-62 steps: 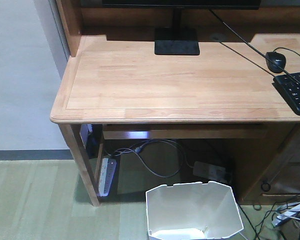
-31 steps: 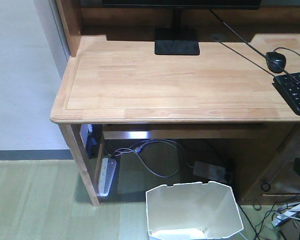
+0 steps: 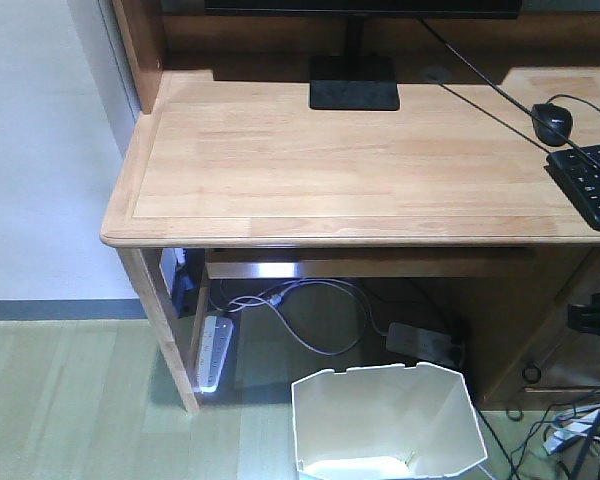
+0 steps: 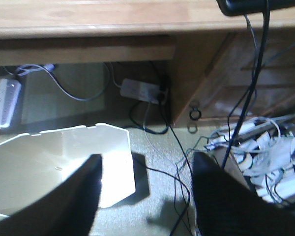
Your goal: Move trash bin to bedside with robot
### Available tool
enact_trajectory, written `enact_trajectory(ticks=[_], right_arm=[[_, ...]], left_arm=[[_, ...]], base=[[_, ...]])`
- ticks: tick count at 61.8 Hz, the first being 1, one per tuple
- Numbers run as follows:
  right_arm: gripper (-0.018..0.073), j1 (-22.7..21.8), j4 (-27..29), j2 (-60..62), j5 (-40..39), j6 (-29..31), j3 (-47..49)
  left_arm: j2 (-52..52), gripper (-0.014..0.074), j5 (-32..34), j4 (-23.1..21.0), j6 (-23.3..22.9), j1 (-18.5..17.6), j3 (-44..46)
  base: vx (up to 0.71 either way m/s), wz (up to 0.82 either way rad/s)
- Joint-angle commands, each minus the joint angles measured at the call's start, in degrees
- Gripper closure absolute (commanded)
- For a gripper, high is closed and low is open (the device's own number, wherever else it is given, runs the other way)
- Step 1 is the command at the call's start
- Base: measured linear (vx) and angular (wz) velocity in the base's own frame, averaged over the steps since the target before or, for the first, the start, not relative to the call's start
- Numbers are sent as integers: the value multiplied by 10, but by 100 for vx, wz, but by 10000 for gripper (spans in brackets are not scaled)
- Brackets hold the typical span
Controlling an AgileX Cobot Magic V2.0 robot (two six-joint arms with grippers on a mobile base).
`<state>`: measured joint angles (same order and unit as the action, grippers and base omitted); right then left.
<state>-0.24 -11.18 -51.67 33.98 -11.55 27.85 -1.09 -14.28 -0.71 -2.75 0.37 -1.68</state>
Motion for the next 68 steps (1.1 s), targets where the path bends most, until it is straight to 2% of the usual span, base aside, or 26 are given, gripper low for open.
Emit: enact_trajectory(ticks=[1, 7, 20, 30, 38, 44, 48, 51, 58, 68], right_arm=[[56, -2, -30, -27, -41, -26, 20], [12, -2, -21, -67, -54, -26, 23], [10, -5, -16, -170, -60, -19, 53], [10, -57, 24, -253, -82, 5, 65], [10, -108, 134, -323, -87, 115, 87], [10, -134, 267, -378, -85, 253, 112], [10, -146, 340, -417, -89, 362, 125], [10, -146, 391, -443, -109, 418, 131], [10, -139, 462, -504, -186, 519, 135], [10, -121, 493, -591, -280, 584, 136]], left_arm=[[-6, 602, 36, -2, -5, -1, -17], [-6, 602, 36, -2, -5, -1, -17], [-6, 602, 36, -2, -5, -1, -17], [-6, 602, 36, -2, -5, -1, -17], [-6, 602, 36, -2, -5, -1, -17], [-6, 602, 35, -2, -5, -1, -17], [-6, 602, 35, -2, -5, -1, -17], [-6, 602, 35, -2, -5, -1, -17], [-6, 602, 34, -2, -5, -1, -17], [-6, 602, 34, -2, -5, -1, -17]], base=[[0, 0], [0, 0], [0, 0], [0, 0], [0, 0], [0, 0], [0, 0], [0, 0], [0, 0], [0, 0]])
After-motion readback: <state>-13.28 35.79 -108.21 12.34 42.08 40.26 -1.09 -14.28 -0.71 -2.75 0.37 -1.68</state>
